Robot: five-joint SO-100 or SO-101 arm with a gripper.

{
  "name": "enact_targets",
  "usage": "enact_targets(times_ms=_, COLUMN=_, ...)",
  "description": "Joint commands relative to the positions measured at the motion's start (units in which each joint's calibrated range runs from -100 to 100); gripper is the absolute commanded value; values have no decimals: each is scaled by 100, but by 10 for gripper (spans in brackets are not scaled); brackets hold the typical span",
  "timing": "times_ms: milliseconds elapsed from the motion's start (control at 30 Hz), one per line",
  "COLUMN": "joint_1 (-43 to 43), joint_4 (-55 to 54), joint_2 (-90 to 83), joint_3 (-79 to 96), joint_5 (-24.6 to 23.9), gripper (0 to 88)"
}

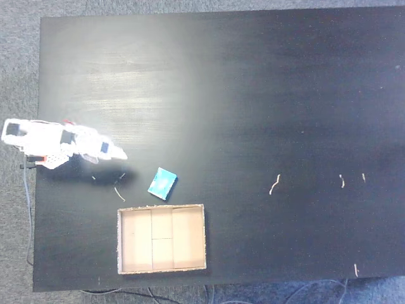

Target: Pick the green block and drop it in the box on the right.

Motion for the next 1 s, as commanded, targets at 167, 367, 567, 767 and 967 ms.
enact_targets(times_ms=167, joint_1=1110, joint_4=-916, joint_2=4555, joint_3=-3442, joint_5=-361, gripper=505)
enact_targets(times_ms=367, joint_1=995, joint_4=934, joint_2=5647, joint_3=-4866, joint_5=-357, gripper=570)
enact_targets(times_ms=567, joint_1=1003, joint_4=1876, joint_2=6833, joint_3=-6298, joint_5=-410, gripper=563)
enact_targets(times_ms=767, joint_1=1064, joint_4=1991, joint_2=7984, joint_3=-7631, joint_5=-405, gripper=561)
enact_targets(times_ms=967, joint_1=995, joint_4=2602, joint_2=9060, joint_3=-8900, joint_5=-308, gripper=442)
